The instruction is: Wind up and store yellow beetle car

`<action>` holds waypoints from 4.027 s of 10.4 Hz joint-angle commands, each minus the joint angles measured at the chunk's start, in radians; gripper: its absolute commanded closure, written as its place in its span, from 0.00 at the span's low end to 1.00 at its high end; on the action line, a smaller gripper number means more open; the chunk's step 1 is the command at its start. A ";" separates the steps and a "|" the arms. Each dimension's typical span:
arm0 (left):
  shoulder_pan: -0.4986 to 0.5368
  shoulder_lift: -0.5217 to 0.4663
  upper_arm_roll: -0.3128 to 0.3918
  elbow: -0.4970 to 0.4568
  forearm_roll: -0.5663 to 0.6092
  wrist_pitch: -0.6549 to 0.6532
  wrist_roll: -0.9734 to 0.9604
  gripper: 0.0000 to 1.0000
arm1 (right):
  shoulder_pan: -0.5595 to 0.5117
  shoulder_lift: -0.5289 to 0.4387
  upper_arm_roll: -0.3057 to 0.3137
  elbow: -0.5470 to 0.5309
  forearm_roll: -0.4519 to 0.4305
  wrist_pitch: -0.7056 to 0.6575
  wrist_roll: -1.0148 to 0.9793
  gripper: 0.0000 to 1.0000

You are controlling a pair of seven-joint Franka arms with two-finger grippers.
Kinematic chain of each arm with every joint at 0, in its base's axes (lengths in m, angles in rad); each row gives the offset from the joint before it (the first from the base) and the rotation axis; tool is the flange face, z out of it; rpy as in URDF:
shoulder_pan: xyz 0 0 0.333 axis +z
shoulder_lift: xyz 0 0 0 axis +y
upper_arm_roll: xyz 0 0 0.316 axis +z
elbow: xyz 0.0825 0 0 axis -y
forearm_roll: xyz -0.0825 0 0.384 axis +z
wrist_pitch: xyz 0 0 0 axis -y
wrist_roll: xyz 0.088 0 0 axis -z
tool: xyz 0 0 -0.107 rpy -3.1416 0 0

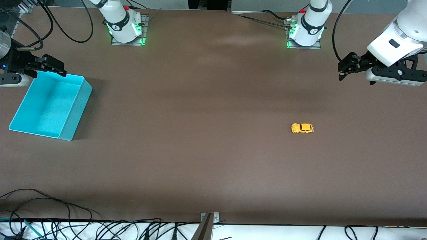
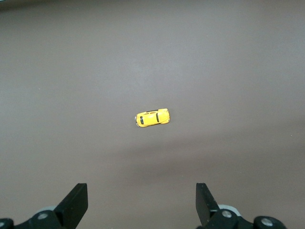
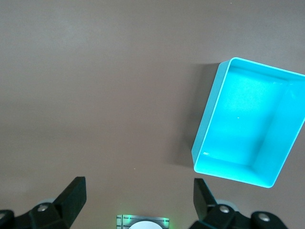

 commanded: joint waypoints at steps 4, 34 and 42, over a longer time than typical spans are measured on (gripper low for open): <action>0.004 -0.003 0.004 0.012 -0.022 -0.032 -0.002 0.00 | -0.007 -0.005 -0.005 0.004 0.018 -0.010 0.010 0.00; 0.010 0.172 0.008 0.011 -0.011 0.021 0.577 0.00 | 0.004 -0.014 0.004 -0.017 0.030 0.035 0.013 0.00; 0.005 0.367 0.005 -0.259 0.031 0.470 1.184 0.00 | 0.004 -0.014 0.003 -0.020 0.030 0.032 0.013 0.00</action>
